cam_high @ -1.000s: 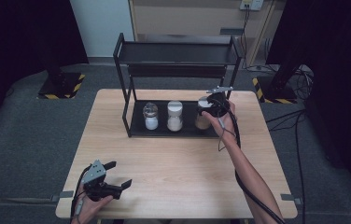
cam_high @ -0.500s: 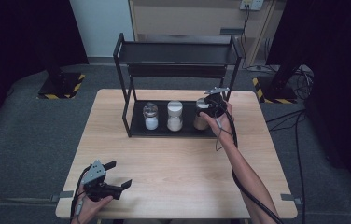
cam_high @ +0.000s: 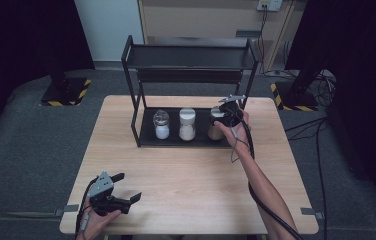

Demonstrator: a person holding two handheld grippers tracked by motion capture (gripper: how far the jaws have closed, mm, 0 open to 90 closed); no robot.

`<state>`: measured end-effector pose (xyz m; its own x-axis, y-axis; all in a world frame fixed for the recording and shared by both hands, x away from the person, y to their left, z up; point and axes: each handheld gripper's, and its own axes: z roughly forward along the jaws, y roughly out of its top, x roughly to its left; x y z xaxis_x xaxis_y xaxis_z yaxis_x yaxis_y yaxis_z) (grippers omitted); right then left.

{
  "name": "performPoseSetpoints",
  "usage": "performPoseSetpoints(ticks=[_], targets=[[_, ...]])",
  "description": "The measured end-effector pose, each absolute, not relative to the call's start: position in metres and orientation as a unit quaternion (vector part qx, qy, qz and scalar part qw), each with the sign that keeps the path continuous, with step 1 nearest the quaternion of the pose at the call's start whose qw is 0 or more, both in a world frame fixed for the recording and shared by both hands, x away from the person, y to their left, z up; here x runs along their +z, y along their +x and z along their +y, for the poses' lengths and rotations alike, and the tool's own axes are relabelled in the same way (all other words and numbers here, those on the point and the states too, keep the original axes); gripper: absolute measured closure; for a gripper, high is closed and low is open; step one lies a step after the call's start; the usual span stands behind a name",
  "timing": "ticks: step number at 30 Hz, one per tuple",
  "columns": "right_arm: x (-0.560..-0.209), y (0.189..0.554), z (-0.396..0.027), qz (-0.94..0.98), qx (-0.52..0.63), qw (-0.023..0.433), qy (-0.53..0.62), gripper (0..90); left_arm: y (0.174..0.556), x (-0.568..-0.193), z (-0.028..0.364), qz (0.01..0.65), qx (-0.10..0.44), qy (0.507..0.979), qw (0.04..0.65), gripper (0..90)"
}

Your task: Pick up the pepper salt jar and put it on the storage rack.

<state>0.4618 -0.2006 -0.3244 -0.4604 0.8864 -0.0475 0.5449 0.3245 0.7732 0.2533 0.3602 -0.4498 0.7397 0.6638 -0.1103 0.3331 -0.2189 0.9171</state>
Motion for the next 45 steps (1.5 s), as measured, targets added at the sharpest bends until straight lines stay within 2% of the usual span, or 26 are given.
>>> performPoseSetpoints(ticks=[18,24,29,45], targets=[[-0.332,0.458,-0.204,0.774,0.363,0.239,0.46,32.9,0.253,-0.45,0.36,0.325,0.155,0.766,0.533,0.7],[-0.329,0.454,-0.206,0.768,0.379,0.247,0.453,19.4,0.253,-0.449,0.36,0.324,0.155,0.767,0.532,0.7],[-0.318,0.451,-0.206,0.77,0.387,0.247,0.442,12.1,0.253,-0.449,0.359,0.323,0.155,0.767,0.532,0.7],[-0.279,0.422,-0.206,0.767,0.43,0.271,0.392,9.2,0.254,-0.45,0.359,0.325,0.155,0.765,0.534,0.7]])
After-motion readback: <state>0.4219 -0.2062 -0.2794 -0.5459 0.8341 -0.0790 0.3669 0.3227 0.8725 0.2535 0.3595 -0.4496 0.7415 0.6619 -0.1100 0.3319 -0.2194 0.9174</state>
